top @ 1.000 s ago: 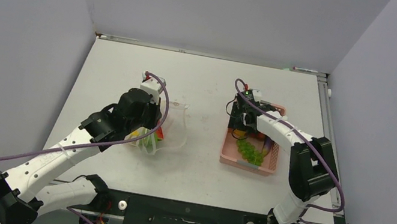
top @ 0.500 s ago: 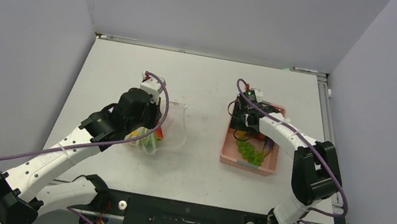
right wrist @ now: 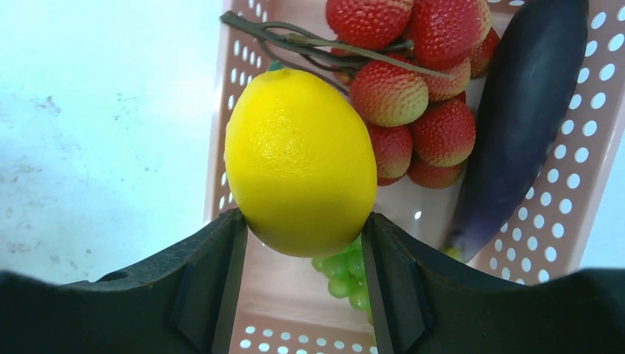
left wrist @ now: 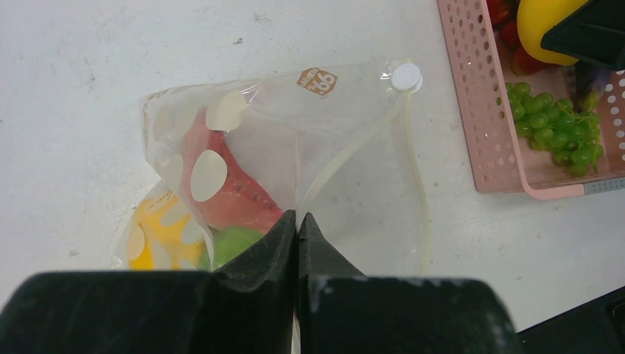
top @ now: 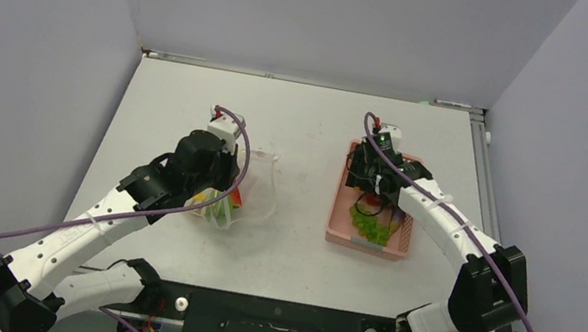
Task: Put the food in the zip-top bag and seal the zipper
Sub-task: Pick up the fake fruit from the bin, then place the fake fruit in the zipper food storage bag.
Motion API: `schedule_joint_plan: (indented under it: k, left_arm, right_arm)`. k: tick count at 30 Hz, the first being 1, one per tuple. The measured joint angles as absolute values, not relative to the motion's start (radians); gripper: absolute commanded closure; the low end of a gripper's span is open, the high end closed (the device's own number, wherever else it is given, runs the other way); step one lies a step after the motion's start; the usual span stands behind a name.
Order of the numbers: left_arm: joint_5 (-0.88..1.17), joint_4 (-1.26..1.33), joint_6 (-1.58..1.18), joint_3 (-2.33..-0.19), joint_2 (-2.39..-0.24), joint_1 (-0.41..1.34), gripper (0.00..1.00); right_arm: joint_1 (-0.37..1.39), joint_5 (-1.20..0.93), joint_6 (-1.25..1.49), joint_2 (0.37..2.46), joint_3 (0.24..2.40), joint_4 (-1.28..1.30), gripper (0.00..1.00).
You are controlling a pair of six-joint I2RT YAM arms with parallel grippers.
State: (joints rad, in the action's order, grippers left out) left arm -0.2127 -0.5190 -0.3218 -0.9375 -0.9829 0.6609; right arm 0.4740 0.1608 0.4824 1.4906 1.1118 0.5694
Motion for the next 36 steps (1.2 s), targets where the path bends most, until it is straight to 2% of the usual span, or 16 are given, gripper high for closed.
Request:
schedule_joint_plan:
  k: [18,36]
  left_arm:
    - [-0.211,-0.519,-0.322,-0.937,-0.983,0.659,1.0]
    - [-0.211,-0.519,-0.322,-0.937,-0.983,0.659,1.0]
  right_arm:
    - [0.738,0.085,0.451,1.317,1.2,0.632,0.73]
    - [1.0,0.007,0.411,1.4,1.334,0.59,0.71]
